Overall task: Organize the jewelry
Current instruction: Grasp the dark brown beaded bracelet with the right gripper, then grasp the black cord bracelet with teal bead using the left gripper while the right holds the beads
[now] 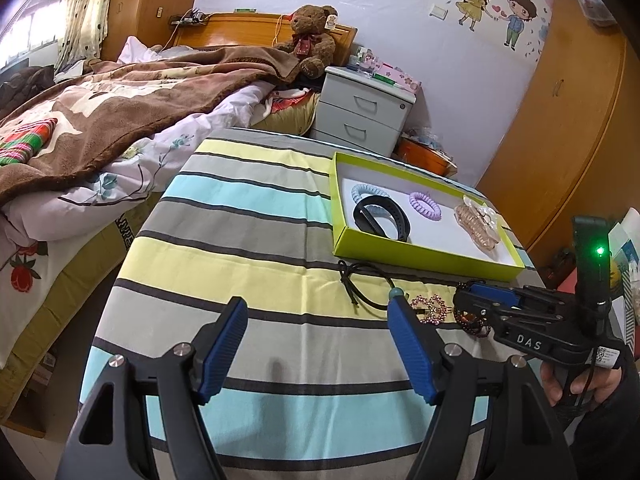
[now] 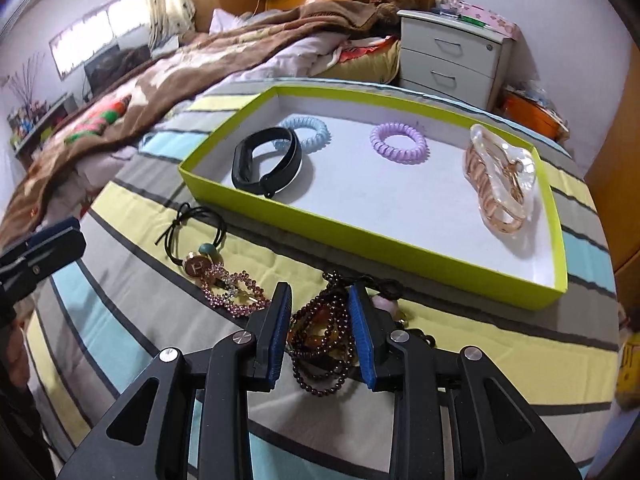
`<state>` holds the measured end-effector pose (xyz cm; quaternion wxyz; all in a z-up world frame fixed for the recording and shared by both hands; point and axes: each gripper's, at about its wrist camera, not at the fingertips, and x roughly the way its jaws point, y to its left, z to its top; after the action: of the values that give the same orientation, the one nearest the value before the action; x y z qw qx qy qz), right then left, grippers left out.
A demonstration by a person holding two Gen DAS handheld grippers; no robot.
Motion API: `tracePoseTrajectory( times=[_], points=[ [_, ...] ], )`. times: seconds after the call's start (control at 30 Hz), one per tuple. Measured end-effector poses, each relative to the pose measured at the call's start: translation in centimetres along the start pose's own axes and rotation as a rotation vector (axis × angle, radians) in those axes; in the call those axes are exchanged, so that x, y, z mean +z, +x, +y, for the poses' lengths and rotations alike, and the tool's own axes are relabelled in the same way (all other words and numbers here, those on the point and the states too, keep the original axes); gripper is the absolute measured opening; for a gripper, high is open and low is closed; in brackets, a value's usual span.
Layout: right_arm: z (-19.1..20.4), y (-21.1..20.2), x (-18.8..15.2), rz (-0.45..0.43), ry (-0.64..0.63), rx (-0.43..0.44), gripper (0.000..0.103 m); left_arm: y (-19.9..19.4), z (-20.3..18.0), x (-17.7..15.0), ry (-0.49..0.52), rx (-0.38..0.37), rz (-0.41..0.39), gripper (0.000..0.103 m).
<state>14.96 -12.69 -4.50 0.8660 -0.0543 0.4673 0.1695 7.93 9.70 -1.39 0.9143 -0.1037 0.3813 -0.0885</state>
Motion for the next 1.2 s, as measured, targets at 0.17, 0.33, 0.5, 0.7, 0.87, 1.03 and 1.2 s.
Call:
tracePoseTrajectory(
  times=[0.17, 0.33, 0.5, 0.7, 0.87, 1.03, 1.2],
  points=[
    [0.3, 0.7, 0.2, 0.030, -0.014, -0.021, 0.031, 0.6, -0.1, 0.2, 0.002, -0.001, 0.016, 0.074],
    [0.1, 0.5, 0.1, 0.018, -0.008, -0.032, 0.020, 1.1, 0.0, 0.4, -0.001, 0.001, 0.026, 0.074],
    [-0.4, -0.1, 0.0, -0.007, 0.009, -0.025, 0.014, 1.7, -0.2, 0.8, 0.007, -0.002, 0.042, 0.074],
    [-1.2, -2.0, -0.2, -0.078, 0.052, 0.008, 0.013, 2.7, -1.2, 1.4, 0.023, -0.020, 0.062, 0.074],
    [-1.9, -3.8, -0.3, -0.127, 0.092, 0.041, 0.013, 3.5, -3.4, 1.3, 0.116, -0.056, 0.080, 0.074],
    [-2.1, -5.6, -0.7, -0.176, 0.108, 0.055, 0.013, 4.9, -5.2, 1.1, 0.187, -0.056, 0.107, 0.072],
    [-2.3, -6.6, -1.1, -0.205, 0.129, 0.061, 0.013, 5.8, -6.4, 0.9, 0.243, -0.021, 0.122, 0.051]
  ],
)
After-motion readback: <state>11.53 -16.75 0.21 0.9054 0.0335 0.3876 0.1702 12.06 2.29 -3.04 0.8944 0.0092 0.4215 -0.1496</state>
